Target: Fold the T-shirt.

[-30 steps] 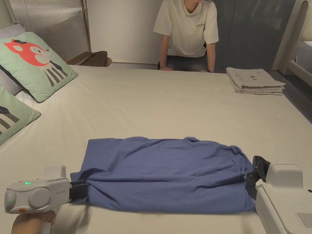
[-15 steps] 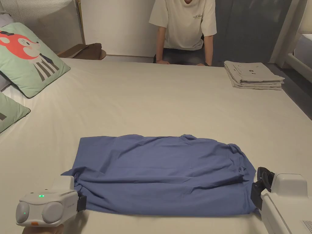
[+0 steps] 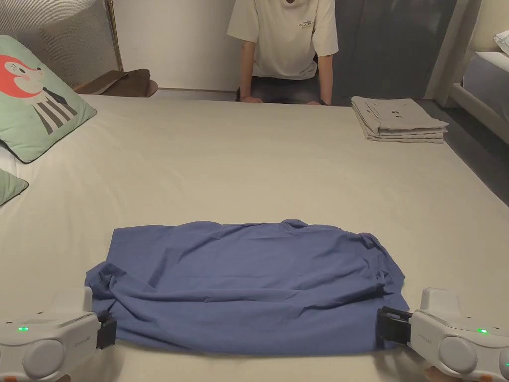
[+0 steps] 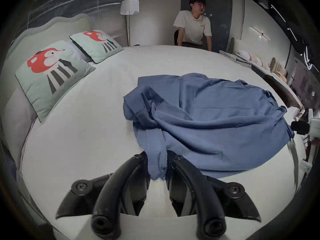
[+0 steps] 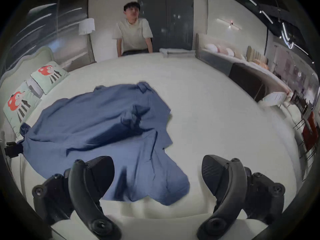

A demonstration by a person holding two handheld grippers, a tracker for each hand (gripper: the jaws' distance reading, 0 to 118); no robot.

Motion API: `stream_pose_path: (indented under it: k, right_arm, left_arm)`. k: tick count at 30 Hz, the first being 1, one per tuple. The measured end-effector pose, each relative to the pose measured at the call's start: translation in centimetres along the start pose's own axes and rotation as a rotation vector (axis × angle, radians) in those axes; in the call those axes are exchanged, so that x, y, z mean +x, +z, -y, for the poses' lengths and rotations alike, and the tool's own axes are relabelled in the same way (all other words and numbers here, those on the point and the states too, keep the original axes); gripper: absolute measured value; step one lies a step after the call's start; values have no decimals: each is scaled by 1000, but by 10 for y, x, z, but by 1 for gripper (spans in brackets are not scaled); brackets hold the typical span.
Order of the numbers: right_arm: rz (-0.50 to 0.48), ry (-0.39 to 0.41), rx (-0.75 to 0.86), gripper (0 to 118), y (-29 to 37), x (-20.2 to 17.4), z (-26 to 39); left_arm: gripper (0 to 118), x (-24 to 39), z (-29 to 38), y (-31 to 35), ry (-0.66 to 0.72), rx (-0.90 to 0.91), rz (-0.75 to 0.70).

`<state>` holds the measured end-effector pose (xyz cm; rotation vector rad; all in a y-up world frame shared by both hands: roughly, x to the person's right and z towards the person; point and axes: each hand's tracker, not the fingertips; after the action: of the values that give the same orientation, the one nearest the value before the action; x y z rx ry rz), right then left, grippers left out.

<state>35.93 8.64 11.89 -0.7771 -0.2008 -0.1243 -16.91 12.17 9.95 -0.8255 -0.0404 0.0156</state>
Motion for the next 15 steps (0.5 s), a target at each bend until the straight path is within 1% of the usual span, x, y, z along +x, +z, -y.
stream_pose_path:
  k: [1,2,4,5,6,8,10,15]
  right_arm:
    - [-3,3,-19,93,-4,-2,3]
    - [-19,11,-44,78,-6,-4,6]
    - [-32,22,-59,37,-7,-10,13]
    - [-34,30,-39,21,-3,-12,16]
    - [-45,46,-18,10,2,-13,17]
    - [-57,40,-9,9,13,-14,15]
    - [-61,52,31,8,26,-13,14]
    - [-92,37,81,8,67,-7,17]
  left_arm:
    - [13,-1,1,-2,6,0,3]
    - [13,-2,1,-2,13,-1,5]
    - [13,-4,1,-2,18,-4,7]
    - [13,-2,2,-1,19,-5,8]
    - [13,-3,3,-1,19,-6,9]
    - [13,-4,4,2,22,-5,11]
    - [13,-6,6,4,31,-3,11]
    - [12,-12,13,18,57,2,12]
